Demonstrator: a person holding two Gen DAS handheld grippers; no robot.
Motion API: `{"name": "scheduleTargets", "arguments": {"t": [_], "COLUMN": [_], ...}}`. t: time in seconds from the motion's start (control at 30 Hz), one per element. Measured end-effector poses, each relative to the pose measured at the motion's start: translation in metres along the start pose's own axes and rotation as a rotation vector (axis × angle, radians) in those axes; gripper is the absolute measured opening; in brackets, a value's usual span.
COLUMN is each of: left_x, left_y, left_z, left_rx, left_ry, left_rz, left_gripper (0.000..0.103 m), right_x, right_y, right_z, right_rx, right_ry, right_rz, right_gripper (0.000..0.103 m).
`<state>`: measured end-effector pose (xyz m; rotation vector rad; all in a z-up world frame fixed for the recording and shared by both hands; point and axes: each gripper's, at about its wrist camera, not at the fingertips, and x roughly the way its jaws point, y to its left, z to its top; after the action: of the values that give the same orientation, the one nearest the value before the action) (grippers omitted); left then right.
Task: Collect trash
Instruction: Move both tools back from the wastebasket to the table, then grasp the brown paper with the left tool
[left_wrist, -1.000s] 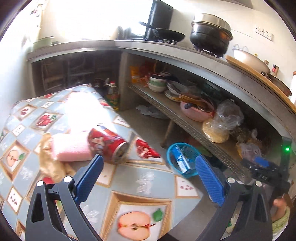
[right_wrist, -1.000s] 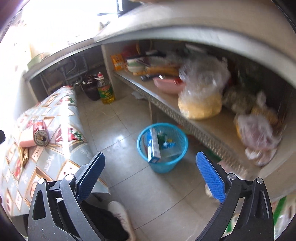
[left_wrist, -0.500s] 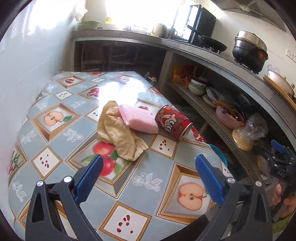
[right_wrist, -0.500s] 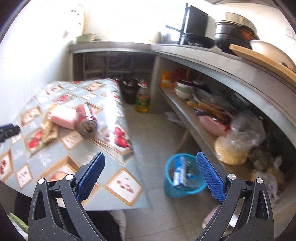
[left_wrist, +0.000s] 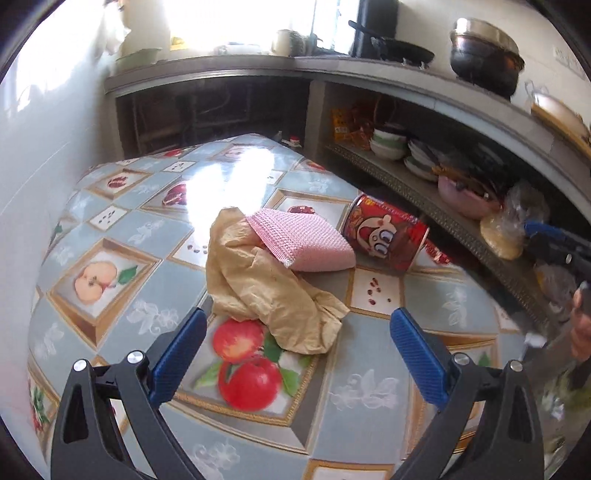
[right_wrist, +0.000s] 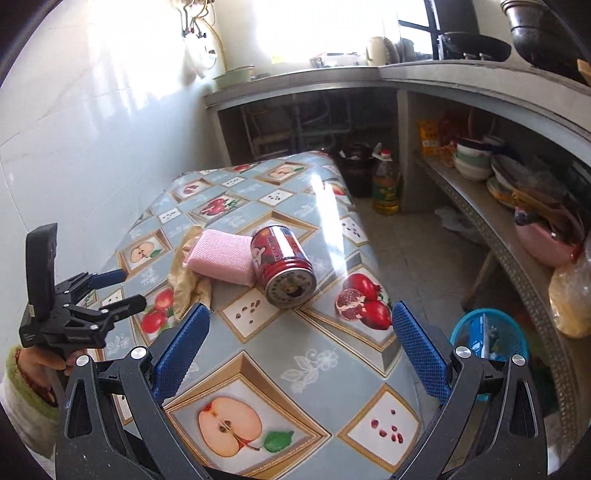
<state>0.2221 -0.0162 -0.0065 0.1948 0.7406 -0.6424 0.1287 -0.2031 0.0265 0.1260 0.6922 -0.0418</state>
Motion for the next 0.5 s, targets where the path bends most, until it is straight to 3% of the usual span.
{"name": "scheduleTargets", "arguments": {"t": [0.13, 0.23, 0.3, 0.4, 0.5], "left_x": [0.036, 0.053, 0.062, 0.069, 0.084], "left_y": [0.001, 0.007, 0.015, 0.033, 0.040], "left_z": [0.011, 0.017, 0.027, 0.046, 0.054], "left_rx": [0.249, 0.370, 0.403, 0.347, 0.383], "left_ry": [0.034, 0.045, 0.056, 0.053, 0.109], "left_rz": [0.056, -0.011, -0.047, -0.131, -0.202], "left_gripper": [0.097, 0.097, 0.097, 0.097, 0.097], "right_x": [0.017, 0.030, 0.035, 0.041, 0.046], "right_y": [0.002, 0.000, -0.003, -0.009, -0.014], "right_z": [0.008, 0.013, 0.013, 0.011, 0.009], "right_rx": [-0.015, -0.017, -0.005, 0.023, 0.047], "right_ry": [0.022, 0.041, 0.056, 0.075, 0.090], "right_rz": [0.037, 0.056, 0.065, 0.085, 0.102], "right_gripper": [0.095, 0.095, 0.095, 0.095, 0.095]}}
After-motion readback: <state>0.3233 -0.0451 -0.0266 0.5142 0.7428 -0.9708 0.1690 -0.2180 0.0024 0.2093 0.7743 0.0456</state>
